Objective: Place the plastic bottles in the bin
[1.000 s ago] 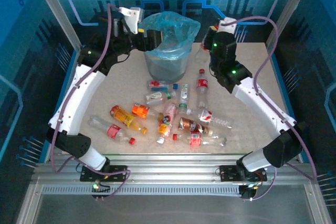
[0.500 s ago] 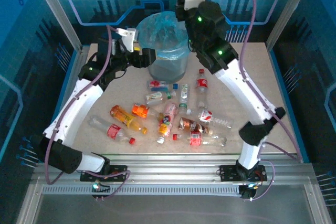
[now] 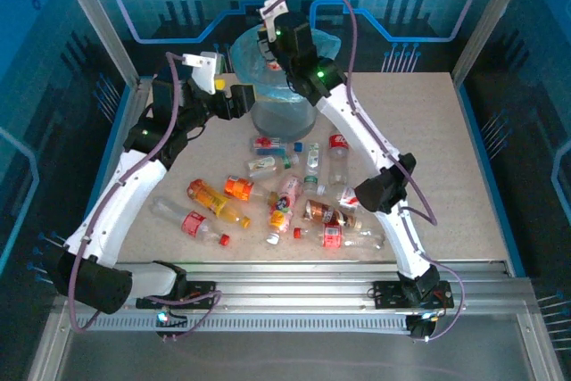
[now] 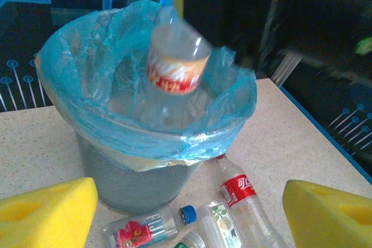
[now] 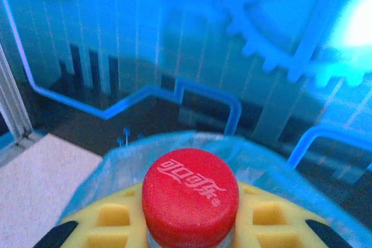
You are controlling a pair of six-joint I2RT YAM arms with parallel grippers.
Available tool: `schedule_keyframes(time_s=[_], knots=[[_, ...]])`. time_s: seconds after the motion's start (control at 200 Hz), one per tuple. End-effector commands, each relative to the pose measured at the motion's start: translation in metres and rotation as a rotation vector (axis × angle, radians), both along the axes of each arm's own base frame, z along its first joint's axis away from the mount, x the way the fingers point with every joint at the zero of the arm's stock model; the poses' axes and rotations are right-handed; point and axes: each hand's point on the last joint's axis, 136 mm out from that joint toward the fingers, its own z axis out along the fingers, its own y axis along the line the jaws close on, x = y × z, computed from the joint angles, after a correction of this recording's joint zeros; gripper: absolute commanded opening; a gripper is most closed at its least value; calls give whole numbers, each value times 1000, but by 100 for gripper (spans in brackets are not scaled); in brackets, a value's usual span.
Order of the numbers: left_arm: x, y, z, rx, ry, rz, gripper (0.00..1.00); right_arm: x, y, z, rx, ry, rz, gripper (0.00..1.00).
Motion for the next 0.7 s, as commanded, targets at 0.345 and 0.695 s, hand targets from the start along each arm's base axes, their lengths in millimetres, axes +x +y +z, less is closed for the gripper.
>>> schedule_keyframes(time_s=[0.345,0.695], knots=[[-2,9,11,5,-54,31,86,-6,-7,4,96,70,20,56],[1,8,5,6,-39,32,85,-53,-22,47,99,82,81,57]])
